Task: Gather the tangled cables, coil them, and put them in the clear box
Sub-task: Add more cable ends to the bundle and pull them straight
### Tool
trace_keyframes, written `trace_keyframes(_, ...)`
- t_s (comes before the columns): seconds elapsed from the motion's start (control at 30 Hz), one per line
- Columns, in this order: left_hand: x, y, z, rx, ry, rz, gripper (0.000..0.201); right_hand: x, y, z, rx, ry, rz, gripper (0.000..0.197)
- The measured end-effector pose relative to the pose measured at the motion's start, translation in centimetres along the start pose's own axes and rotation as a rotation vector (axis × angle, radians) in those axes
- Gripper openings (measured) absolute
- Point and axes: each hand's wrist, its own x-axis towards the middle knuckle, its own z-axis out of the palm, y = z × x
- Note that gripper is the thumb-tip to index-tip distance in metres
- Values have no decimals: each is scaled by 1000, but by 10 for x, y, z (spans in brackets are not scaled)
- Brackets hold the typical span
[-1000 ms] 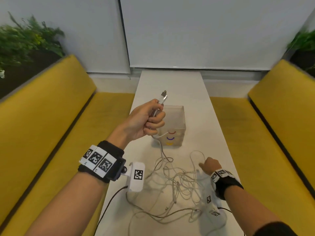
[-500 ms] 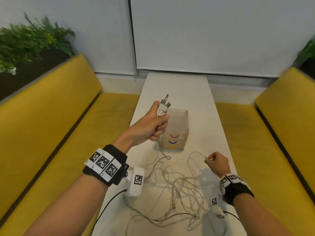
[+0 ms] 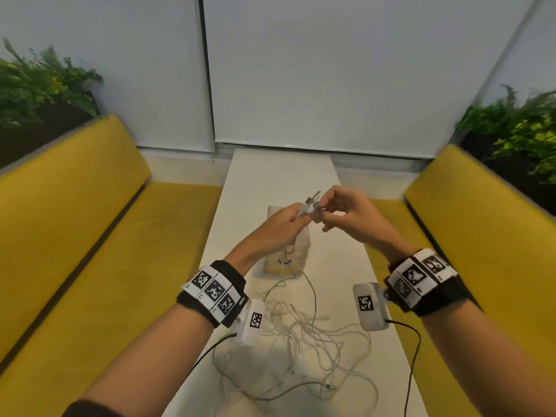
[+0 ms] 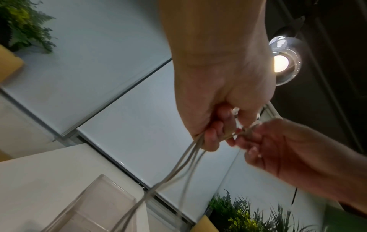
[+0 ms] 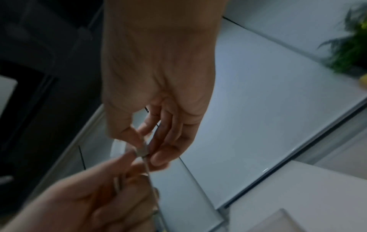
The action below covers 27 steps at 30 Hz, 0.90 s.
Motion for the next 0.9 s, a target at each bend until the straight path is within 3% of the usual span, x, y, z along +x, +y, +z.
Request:
trace_keyframes(0.07, -3, 1, -4, -35, 1, 29, 33, 3, -10, 6, 115, 25, -19, 16)
trace_keyframes(0.2, -7, 3, -8, -73, 50, 99, 32, 6, -10, 23, 291, 100, 7, 23)
trace_keyframes(0.37, -6, 7, -11, -51, 282, 154, 33, -2, 3, 57, 494, -130, 257, 40)
trace_keyframes(0.43, -6, 6, -16, -114, 352, 161, 36, -6, 7, 64, 456, -145, 207, 25)
trace_keyframes(0.53, -5, 8, -27, -412, 435, 164, 40, -9, 12, 66, 298, -114, 123, 11)
trace_keyframes(0.63, -6, 14, -38, -613, 538, 169, 37, -10, 17, 61, 158, -17, 70, 9)
trace_keyframes(0.73, -9, 24, -59, -629, 799, 186, 30, -12, 36, 49, -212, 99, 12, 14)
trace_keyframes(0.83, -16, 35, -105, -585, 1105, 265, 31, -27, 68, 27, -175, 89, 139, 9)
trace_keyframes(0.9, -21, 40, -126, -464, 1162, 322, 28, -40, 78, 12, -89, 21, 252, 24)
